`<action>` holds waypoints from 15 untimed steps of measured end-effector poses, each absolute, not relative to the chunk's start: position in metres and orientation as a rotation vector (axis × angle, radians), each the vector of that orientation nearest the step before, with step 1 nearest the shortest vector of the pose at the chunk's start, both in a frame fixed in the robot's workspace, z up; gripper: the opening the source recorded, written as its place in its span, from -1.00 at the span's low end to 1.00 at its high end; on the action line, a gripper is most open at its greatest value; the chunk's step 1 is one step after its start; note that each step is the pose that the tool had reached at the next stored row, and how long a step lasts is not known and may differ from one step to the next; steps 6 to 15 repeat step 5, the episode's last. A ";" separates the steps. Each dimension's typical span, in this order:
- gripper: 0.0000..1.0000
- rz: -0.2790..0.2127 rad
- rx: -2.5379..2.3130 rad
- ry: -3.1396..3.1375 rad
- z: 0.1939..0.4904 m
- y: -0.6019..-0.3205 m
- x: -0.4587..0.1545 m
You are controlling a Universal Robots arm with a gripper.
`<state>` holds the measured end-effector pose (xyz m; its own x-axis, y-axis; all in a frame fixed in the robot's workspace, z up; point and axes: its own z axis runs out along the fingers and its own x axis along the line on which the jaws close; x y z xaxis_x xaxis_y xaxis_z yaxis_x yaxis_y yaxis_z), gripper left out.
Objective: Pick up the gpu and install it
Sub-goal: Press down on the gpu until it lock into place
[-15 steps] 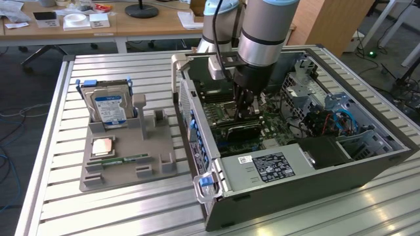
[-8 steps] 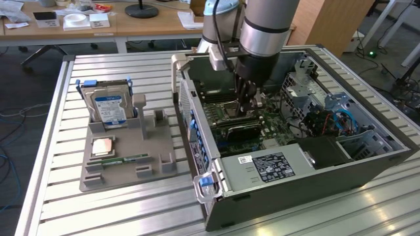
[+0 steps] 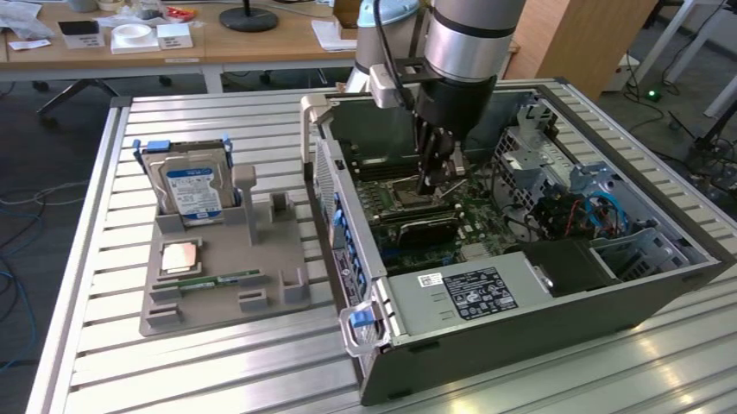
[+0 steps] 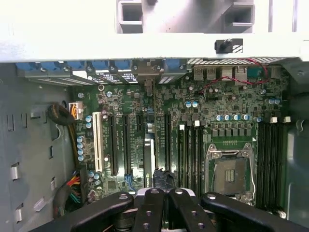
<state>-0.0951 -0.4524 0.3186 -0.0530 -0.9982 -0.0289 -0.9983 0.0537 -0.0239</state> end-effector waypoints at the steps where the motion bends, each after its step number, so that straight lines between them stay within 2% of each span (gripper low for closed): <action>1: -0.79 0.004 -2.136 2.253 0.319 -0.452 -0.095; 15: -0.79 0.004 -2.136 2.253 0.319 -0.452 -0.095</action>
